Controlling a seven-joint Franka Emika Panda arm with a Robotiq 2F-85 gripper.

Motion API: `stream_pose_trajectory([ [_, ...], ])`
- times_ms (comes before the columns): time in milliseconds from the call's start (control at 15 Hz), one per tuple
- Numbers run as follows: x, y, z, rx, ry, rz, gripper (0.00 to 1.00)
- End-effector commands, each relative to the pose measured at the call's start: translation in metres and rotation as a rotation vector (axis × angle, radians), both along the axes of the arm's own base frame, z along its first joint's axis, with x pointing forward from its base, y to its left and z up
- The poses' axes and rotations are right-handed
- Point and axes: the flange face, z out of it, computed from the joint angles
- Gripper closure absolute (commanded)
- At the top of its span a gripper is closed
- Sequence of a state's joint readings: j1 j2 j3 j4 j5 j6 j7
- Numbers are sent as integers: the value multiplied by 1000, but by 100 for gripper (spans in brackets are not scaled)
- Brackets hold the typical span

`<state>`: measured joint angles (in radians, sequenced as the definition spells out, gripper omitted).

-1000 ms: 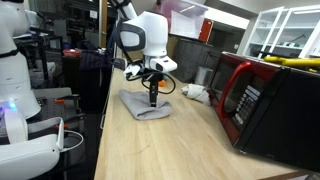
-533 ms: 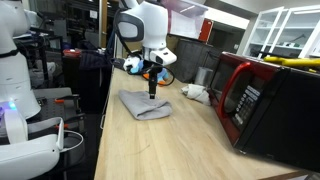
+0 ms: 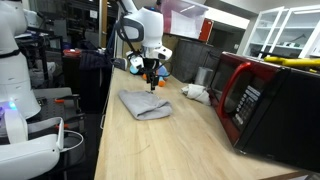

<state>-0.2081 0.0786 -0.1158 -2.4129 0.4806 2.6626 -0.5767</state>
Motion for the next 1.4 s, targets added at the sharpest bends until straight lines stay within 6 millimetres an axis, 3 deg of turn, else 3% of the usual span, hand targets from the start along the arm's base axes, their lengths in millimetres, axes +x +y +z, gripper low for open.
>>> stream_pose_trajectory([
  [0, 17, -13, 0, -51, -10, 126, 65],
  [333, 14, -32, -14, -132, 134, 243, 100],
  [667, 5, -37, -22, -185, 230, 335, 100],
  [1133, -15, -20, -54, -208, 253, 422, 100],
  [1333, -16, -16, -61, -211, 192, 375, 100],
])
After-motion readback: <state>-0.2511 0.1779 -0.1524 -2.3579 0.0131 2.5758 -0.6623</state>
